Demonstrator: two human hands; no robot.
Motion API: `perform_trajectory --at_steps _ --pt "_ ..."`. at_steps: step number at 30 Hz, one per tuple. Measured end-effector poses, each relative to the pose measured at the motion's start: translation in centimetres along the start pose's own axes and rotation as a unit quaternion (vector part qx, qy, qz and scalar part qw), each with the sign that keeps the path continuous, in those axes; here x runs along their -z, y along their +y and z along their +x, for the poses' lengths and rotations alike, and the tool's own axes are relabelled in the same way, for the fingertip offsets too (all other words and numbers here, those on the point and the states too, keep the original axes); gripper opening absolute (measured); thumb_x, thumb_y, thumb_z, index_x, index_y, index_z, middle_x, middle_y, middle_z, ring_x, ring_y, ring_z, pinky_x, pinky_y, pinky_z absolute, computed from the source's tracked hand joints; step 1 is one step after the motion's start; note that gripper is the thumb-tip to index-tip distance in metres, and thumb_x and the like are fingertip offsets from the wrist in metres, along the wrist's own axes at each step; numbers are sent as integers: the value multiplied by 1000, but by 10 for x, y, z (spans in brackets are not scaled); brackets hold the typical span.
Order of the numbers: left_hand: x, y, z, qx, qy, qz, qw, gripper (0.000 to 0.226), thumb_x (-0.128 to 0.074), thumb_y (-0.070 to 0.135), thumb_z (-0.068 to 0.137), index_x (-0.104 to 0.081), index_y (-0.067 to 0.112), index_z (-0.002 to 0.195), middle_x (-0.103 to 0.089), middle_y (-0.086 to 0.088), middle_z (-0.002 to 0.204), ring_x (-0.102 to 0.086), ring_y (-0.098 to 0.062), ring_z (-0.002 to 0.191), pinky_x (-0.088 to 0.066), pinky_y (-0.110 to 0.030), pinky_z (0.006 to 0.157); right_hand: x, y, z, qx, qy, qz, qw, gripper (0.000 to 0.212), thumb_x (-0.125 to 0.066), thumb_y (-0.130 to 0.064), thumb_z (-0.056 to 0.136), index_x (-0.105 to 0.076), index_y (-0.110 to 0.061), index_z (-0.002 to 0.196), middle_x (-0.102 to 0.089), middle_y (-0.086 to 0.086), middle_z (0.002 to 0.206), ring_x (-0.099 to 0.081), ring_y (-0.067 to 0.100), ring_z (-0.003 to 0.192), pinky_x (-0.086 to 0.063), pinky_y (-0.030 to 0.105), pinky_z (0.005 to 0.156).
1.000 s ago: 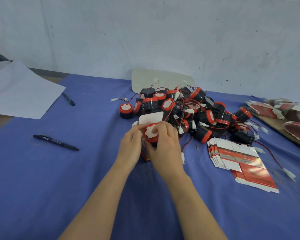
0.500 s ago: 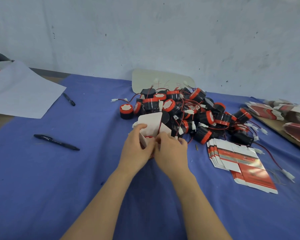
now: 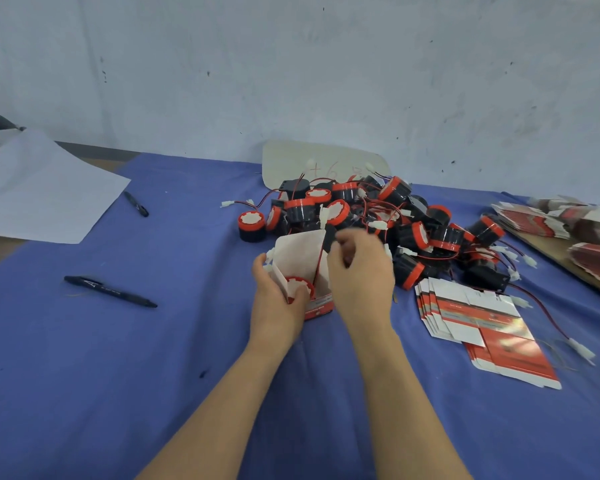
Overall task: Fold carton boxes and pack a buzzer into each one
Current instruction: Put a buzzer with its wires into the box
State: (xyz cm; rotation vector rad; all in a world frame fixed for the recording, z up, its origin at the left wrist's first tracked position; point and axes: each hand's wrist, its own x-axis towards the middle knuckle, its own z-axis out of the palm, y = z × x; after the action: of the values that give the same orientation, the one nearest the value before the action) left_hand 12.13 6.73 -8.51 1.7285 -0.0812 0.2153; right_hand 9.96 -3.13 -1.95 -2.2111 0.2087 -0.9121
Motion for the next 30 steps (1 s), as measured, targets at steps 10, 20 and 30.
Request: perform_trajectory --at_steps 10,20,30 --pt "4 5 -10 -137 29 97 985 35 -58 12 90 -34 27 111 -25 2 143 -42 6 92 -52 -33 72 -11 -2 41 -50 -43 76 995 23 -48 -26 98 -61 -7 94 -62 5 82 -52 18 73 -38 28 61" --pt "7 4 -4 -116 -27 160 980 69 -56 24 90 -19 40 146 -25 8 149 -47 -19 118 -53 -39 84 3 4 17 22 -38 87 995 9 -57 -22 95 -61 -19 88 -54 -14 66 -51 -5 61 -37 4 56" --pt "4 -1 5 -86 -52 121 988 80 -57 19 88 -11 38 151 -45 2 136 -52 -13 105 -47 -19 71 25 -10 16 45 -291 12 956 8 -59 -21 88 -67 -23 87 -62 -8 74 -53 -1 60 -41 10 53"
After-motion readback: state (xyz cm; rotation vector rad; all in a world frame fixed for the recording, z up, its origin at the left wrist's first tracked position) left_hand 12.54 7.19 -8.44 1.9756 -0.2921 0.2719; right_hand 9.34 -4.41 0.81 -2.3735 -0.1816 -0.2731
